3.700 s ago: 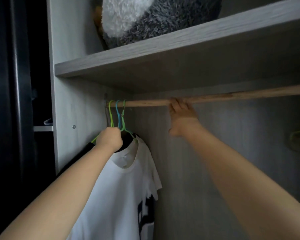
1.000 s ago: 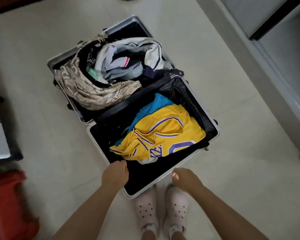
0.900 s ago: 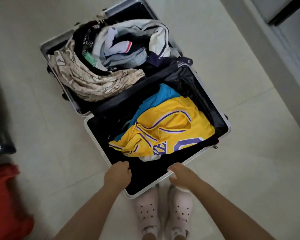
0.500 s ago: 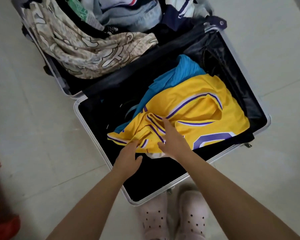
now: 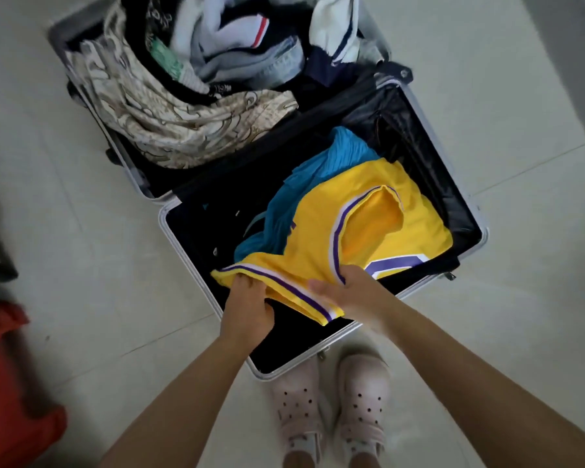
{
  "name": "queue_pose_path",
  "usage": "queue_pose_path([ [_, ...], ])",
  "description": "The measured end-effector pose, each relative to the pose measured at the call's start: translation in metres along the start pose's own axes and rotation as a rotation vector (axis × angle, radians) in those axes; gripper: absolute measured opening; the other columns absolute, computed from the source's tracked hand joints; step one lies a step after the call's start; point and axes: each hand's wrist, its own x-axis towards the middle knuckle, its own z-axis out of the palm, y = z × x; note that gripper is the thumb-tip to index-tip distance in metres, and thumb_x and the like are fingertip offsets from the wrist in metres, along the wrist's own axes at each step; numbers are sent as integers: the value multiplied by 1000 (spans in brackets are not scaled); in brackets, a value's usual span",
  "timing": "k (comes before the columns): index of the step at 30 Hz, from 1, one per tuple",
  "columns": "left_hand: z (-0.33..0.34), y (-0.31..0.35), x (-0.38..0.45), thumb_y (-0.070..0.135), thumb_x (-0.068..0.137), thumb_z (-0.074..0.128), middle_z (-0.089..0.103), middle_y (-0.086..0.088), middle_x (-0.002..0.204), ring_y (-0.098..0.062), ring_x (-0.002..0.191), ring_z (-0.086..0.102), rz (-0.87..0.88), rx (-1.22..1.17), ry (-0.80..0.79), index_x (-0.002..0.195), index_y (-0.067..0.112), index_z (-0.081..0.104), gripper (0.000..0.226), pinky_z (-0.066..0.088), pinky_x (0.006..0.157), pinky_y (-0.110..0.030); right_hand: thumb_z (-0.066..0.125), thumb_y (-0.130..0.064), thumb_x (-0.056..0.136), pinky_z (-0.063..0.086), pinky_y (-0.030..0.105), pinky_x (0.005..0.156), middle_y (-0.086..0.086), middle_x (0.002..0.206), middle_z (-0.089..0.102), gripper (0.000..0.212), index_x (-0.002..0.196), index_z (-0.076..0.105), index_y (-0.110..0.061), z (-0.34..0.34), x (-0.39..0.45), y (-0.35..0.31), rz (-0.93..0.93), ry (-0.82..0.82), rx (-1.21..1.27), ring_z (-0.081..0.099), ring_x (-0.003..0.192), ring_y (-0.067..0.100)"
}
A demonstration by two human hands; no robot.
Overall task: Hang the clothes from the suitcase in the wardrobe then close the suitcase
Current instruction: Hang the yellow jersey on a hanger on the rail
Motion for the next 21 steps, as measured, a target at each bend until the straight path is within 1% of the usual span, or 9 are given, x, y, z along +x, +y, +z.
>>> queue_pose_path([
  [2, -18, 13, -9, -18, 53, 65, 58, -31, 96, -50, 89, 58, 7, 28, 77, 103, -11, 57, 51, 51, 75, -48, 60, -24, 87, 32, 20, 54, -2, 54, 41, 33, 60, 44, -14, -16, -26, -30, -32, 12, 122, 39, 52, 7],
  [5, -67, 44, -18, -8, 59, 68, 55, -27, 110, -48, 103, 51, 30, 154, 188, 121, 1, 50, 65, 43, 90, -51, 74, -33, 66, 41, 33, 66, 3, 63, 58, 26, 66, 57, -14, -50, -68, -79, -173, 32, 307, 57, 63, 16],
  [7, -106, 71, -24, 9, 76, 62, 40, -19, 134, -39, 127, 32, -39, 288, 159, 134, 14, 41, 62, 28, 106, -47, 70, -31, 61, 45, 34, 67, 8, 69, 62, 28, 76, 61, -9, -74, -98, -108, -229, 105, 399, 59, 65, 24],
  [10, -171, 111, -35, 18, 88, 48, 14, -7, 154, -31, 143, 1, -98, 364, 103, 119, 22, 58, 33, 14, 114, -46, 66, -23, 71, 38, 23, 52, 1, 54, 57, 17, 68, 54, -12, -105, -145, -147, -305, 310, 581, 54, 50, 15],
  [11, -187, 121, -38, 18, 90, 45, 15, -6, 155, -30, 143, 1, -98, 362, 63, 113, 20, 62, 28, 14, 114, -45, 66, -21, 78, 39, 21, 48, -3, 49, 56, 19, 66, 52, -14, -112, -162, -157, -307, 396, 640, 54, 47, 12],
  [13, -215, 138, -44, 14, 92, 43, 35, -9, 145, -29, 139, 22, -33, 348, 17, 109, 13, 63, 27, 24, 112, -41, 56, -16, 88, 42, 15, 41, -6, 43, 58, 23, 65, 53, -13, -122, -195, -171, -329, 485, 677, 56, 41, 9],
  [16, -255, 184, -67, 13, 92, 47, 50, -3, 130, -23, 124, 44, 127, 229, 21, 123, 10, 53, 32, 39, 101, -34, 52, -8, 88, 43, 13, 38, -3, 41, 57, 26, 62, 52, -8, -135, -258, -197, -418, 481, 690, 56, 36, 7],
  [19, -287, 231, -95, 10, 91, 50, 37, 0, 145, -15, 132, 37, 291, 67, -53, 139, 16, 37, 50, 29, 106, -23, 60, -6, 74, 49, 17, 42, -2, 42, 56, 27, 48, 58, -11, -155, -318, -244, -592, 446, 774, 57, 38, 10],
  [21, -310, 264, -108, 2, 88, 53, 30, 1, 149, -14, 138, 28, 420, -31, -3, 143, 19, 30, 62, 23, 113, -25, 67, -12, 59, 53, 22, 48, 1, 44, 57, 17, 45, 59, -11, -170, -358, -280, -716, 368, 753, 58, 42, 14],
])
